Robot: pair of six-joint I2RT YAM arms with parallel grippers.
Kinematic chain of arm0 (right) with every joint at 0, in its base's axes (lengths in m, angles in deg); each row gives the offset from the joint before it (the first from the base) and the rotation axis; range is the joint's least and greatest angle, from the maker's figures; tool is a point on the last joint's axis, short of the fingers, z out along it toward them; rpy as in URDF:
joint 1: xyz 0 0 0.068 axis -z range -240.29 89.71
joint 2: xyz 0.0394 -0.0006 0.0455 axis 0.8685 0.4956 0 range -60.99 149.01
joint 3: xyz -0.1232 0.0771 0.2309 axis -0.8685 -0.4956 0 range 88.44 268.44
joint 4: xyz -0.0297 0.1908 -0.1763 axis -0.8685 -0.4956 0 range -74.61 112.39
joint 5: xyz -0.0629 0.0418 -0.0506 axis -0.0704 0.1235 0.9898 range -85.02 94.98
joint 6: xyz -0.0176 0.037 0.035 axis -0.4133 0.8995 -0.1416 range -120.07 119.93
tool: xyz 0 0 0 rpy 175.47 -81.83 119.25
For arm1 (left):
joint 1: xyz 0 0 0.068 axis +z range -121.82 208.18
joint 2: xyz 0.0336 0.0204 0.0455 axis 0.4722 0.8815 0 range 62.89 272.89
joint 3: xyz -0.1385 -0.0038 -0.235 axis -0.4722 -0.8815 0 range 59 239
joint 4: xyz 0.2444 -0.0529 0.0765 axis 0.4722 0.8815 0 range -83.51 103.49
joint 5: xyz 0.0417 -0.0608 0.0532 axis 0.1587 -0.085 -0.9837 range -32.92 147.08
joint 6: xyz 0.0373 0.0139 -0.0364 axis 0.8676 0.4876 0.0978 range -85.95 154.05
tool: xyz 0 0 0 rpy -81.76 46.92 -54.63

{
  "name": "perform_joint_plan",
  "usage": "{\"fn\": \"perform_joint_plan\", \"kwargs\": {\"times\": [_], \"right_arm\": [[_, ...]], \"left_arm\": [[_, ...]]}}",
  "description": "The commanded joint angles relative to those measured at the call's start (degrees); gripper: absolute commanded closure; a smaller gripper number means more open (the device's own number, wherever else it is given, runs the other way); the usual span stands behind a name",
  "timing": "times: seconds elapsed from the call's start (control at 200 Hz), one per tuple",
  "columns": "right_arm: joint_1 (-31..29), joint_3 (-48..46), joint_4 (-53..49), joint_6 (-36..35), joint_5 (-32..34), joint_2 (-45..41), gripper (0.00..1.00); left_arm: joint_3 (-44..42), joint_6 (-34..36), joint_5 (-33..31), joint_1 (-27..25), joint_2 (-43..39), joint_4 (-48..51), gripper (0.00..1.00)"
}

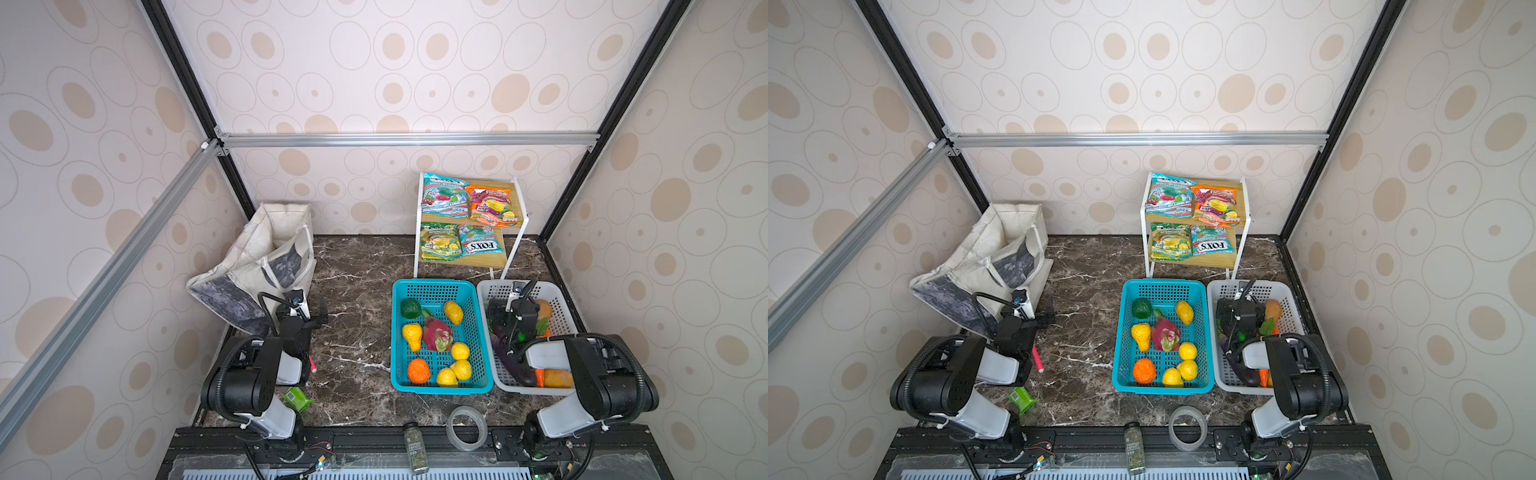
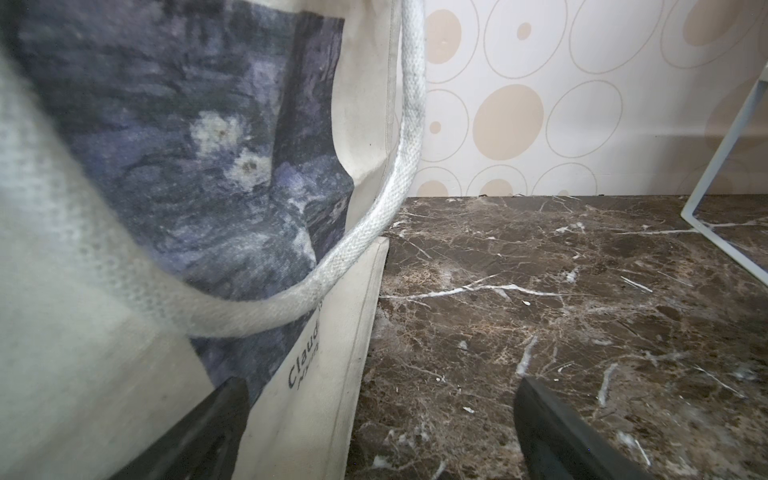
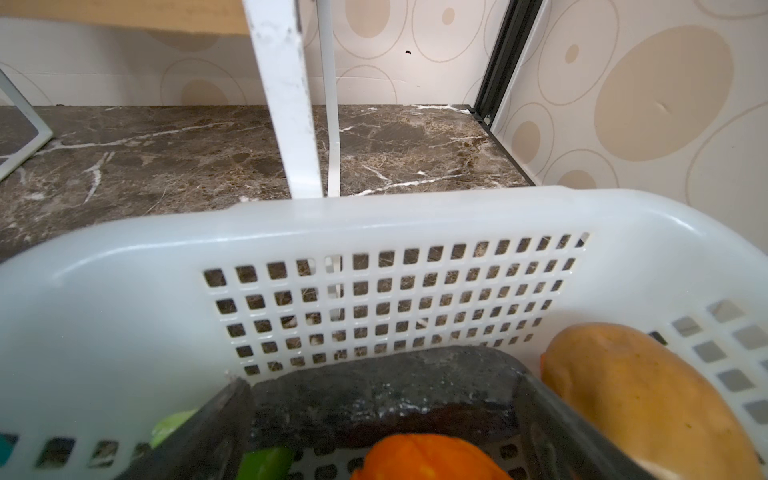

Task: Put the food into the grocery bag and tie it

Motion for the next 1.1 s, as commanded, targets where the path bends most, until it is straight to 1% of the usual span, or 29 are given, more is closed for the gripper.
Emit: {"fn": "perform_joint_plan", "kwargs": {"times": [0.0, 0.14, 0.22, 0.275, 0.345, 0.42, 0.455, 0.52, 0.555, 0.605, 0.64, 0.695, 0.75, 0.81, 0.905, 0.95, 0.98, 1.025, 1.06, 1.085, 1.095], "right_arm": [[-0.08, 0.61, 0.09, -0.39, 0.09, 0.13, 0.00], [-0.07, 0.48, 0.21, -0.36, 0.09, 0.14, 0.00], [0.00, 0.36, 0.82, -0.73, 0.18, -0.09, 0.00], [-0.15, -0.02, 1.12, -1.46, -0.55, -1.63, 0.00], [-0.18, 1.03, -6.42, -1.95, -1.86, -7.04, 0.00], [-0.26, 2.93, -14.62, -2.12, -3.46, -12.43, 0.00], [-0.33, 4.09, -18.27, -1.04, -3.59, -14.82, 0.00], [-0.26, 6.21, -25.73, 1.68, -4.53, -19.02, 0.00], [-0.17, 7.58, -29.75, 3.63, -5.78, -21.06, 0.00], [-0.22, 9.30, -34.54, 5.02, -9.19, -23.65, 0.00], [-0.32, 10.08, -36.81, 5.84, -11.99, -25.17, 0.00], [-0.34, 11.31, -40.27, 7.44, -16.01, -27.66, 0.00], [-0.59, 12.66, -43.77, 8.41, -19.56, -29.96, 0.00], [-1.45, 13.85, -46.58, 8.76, -20.69, -32.48, 0.00], [-2.81, 15.52, -49.23, 10.39, -22.08, -34.85, 0.00], [-3.98, 16.52, -50.54, 11.29, -22.16, -35.23, 0.00], [-4.93, 16.99, -51.02, 11.96, -22.28, -35.25, 0.00], [-6.90, 17.64, -50.83, 13.04, -22.54, -34.92, 0.01], [-9.00, 18.10, -50.25, 13.54, -22.38, -34.33, 0.02], [-10.19, 18.52, -49.64, 13.64, -21.91, -33.76, 0.02], [-11.73, 18.64, -49.42, 13.67, -21.71, -33.45, 0.02]], "left_arm": [[0.60, 1.21, -0.14, 0.02, 0.01, -1.27, 0.01], [0.43, 1.22, -0.41, 0.04, -0.08, -1.51, 0.01], [0.00, 0.61, -3.48, -0.28, -1.35, -1.59, 0.01], [0.73, 0.57, -5.35, -0.76, -4.59, 2.79, 0.01], [2.40, 1.61, -7.64, -1.98, -8.98, 8.82, 0.01], [2.67, 2.71, -12.10, -4.40, -13.74, 11.79, 0.01], [3.12, 2.21, -12.99, -5.13, -16.12, 13.60, 0.01], [5.18, -0.59, -13.20, -6.35, -20.47, 19.49, 0.01], [6.41, -2.78, -11.93, -6.96, -22.74, 22.59, 0.01], [8.23, -5.28, -9.72, -8.11, -25.33, 25.89, 0.01], [9.76, -5.80, -8.72, -9.63, -26.92, 28.64, 0.01], [12.97, -5.10, -8.40, -12.45, -29.00, 33.66, 0.01], [16.25, -5.48, -9.73, -14.64, -30.77, 38.65, 0.01], [20.61, -7.03, -9.09, -15.50, -31.78, 43.90, 0.01], [32.92, -6.83, -6.83, -15.67, -30.31, 55.40, 0.01], [39.27, -5.79, -6.39, -15.70, -28.40, 62.88, 0.01], [43.16, -5.01, -7.12, -15.71, -27.14, 66.80, 0.01], [48.41, -3.42, -9.99, -15.67, -25.11, 71.64, 0.01], [51.75, -1.66, -12.87, -15.28, -23.29, 74.51, 0.01], [54.65, -0.42, -13.70, -14.73, -21.69, 76.71, 0.01], [55.84, -0.08, -13.90, -14.37, -21.04, 77.57, 0.01]]}}
